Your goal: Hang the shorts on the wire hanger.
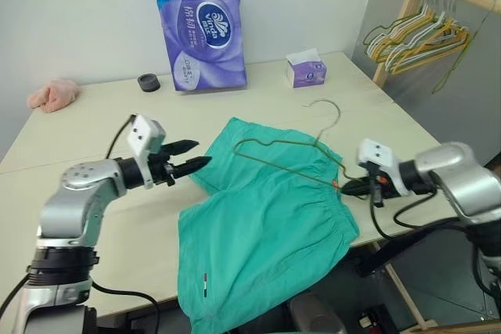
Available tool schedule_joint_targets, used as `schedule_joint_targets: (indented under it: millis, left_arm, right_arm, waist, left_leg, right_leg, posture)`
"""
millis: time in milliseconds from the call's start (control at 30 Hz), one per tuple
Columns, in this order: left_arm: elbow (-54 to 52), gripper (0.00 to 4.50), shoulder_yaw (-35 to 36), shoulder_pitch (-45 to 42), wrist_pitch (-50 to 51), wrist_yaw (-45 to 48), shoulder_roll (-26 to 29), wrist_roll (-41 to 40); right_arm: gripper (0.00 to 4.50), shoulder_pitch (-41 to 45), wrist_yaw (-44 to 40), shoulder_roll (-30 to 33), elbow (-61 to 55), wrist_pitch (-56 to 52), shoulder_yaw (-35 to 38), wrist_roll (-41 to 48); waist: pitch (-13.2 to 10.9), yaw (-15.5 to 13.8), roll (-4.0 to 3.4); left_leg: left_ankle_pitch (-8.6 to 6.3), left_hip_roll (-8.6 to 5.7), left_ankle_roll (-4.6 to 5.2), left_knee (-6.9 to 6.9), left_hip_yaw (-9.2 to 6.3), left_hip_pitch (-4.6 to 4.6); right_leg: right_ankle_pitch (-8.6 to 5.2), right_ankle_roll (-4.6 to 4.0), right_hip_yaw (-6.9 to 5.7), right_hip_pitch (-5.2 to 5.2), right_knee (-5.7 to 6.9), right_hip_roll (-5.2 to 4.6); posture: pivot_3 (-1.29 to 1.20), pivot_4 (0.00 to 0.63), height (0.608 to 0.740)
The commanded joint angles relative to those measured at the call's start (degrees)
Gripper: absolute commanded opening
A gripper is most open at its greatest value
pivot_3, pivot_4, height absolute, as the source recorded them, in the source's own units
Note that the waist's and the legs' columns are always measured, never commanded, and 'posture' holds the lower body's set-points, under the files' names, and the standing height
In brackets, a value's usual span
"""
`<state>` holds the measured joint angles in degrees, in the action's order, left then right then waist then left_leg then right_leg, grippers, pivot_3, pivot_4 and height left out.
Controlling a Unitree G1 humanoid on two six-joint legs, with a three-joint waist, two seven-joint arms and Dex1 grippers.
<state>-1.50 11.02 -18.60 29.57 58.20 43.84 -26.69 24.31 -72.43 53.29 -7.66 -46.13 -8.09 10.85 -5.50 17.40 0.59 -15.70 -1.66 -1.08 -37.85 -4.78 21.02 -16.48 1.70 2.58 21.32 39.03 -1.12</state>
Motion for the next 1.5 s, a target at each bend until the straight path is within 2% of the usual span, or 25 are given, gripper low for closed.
schedule_joint_targets:
  millis: [33,133,200,267,367,467,733,1133,1500]
  left_arm:
    - [-2.7,2.86,-0.1,0.1,2.8,3.6,1.8,-3.4]
    - [-5.7,3.44,-3.0,0.4,4.9,7.6,3.4,-4.6]
    - [-7.3,3.99,-4.5,0.3,5.5,9.1,3.8,-5.1]
    - [-8.5,4.49,-7.0,-0.1,2.6,10.2,3.6,-3.2]
    - [-8.5,4.49,-11.5,-1.0,-5.0,12.2,3.1,1.6]
    - [-7.0,4.49,-13.6,-1.7,-9.0,13.9,3.3,3.8]
    - [-3.8,4.49,-15.9,-4.7,-12.4,14.5,1.7,5.7]
    - [-3.4,4.49,-15.2,-4.1,-13.4,13.8,1.7,6.8]
    - [-2.9,4.49,-14.8,-3.7,-14.1,12.9,2.0,7.7]
  right_arm:
    - [0.00,-4.8,2.4,2.0,-5.3,-4.6,7.8,4.3]
    - [0.00,-11.7,5.1,3.1,-6.8,-9.3,15.2,7.2]
    - [0.00,-14.8,6.1,3.6,-7.5,-11.3,18.5,8.8]
    - [0.00,-19.8,6.6,4.2,-8.3,-13.9,22.7,10.3]
    - [0.00,-28.1,6.9,5.0,-8.2,-17.7,29.1,12.4]
    - [0.00,-32.1,7.5,5.3,-8.1,-19.6,31.7,14.1]
    - [0.00,-36.1,9.4,5.4,-9.6,-21.8,31.7,17.6]
    - [0.00,-29.7,11.1,5.9,-6.5,-23.6,24.3,21.7]
    - [0.00,-19.6,10.3,6.4,-2.2,-28.2,17.2,26.2]
  waist:
    - [0.0,0.0,0.01]
    - [0.0,0.0,0.03]
    - [0.0,0.0,0.02]
    - [0.0,-0.1,0.04]
    - [-0.1,-0.2,0.07]
    - [-0.1,0.6,0.10]
    - [-0.2,2.2,0.21]
    - [-0.3,3.1,0.37]
    - [-0.3,3.2,0.36]
  left_leg:
    - [0.00,0.00,0.00,0.00,0.03,-0.01]
    - [0.00,0.00,0.00,0.00,0.02,0.01]
    - [0.00,0.00,0.00,0.00,0.06,0.02]
    - [0.00,-0.01,0.00,0.00,0.11,0.01]
    - [-0.01,-0.01,-0.01,0.02,0.09,0.01]
    - [-0.01,0.00,0.00,0.03,0.19,-0.02]
    - [-0.12,0.21,-0.01,0.09,0.28,-0.06]
    - [-0.17,0.23,-0.02,0.07,0.28,-0.03]
    - [-0.19,0.24,-0.01,0.07,0.29,-0.04]
  right_leg:
    - [-0.11,0.19,0.02,0.00,0.00,0.00]
    - [-0.14,0.23,0.01,0.00,-0.01,0.03]
    - [-0.14,0.24,0.05,-0.01,-0.02,0.03]
    - [-0.15,0.24,0.09,-0.02,-0.03,0.03]
    - [-0.21,0.33,0.06,-0.04,-0.05,0.07]
    - [-0.23,0.33,0.17,-0.04,-0.05,0.09]
    - [-0.31,0.35,0.17,-0.03,-0.10,0.35]
    - [-0.32,0.37,0.20,-0.02,-0.14,0.34]
    - [-0.32,0.37,0.22,-0.01,-0.14,0.33]
  posture:
    - [-0.35,0.061,0.740]
    - [-0.36,0.065,0.740]
    - [-0.37,0.069,0.740]
    - [-0.40,0.075,0.740]
    - [-0.42,0.077,0.740]
    - [-0.43,0.079,0.740]
    - [-0.44,0.079,0.740]
    - [-0.43,0.072,0.740]
    - [-0.42,0.071,0.740]
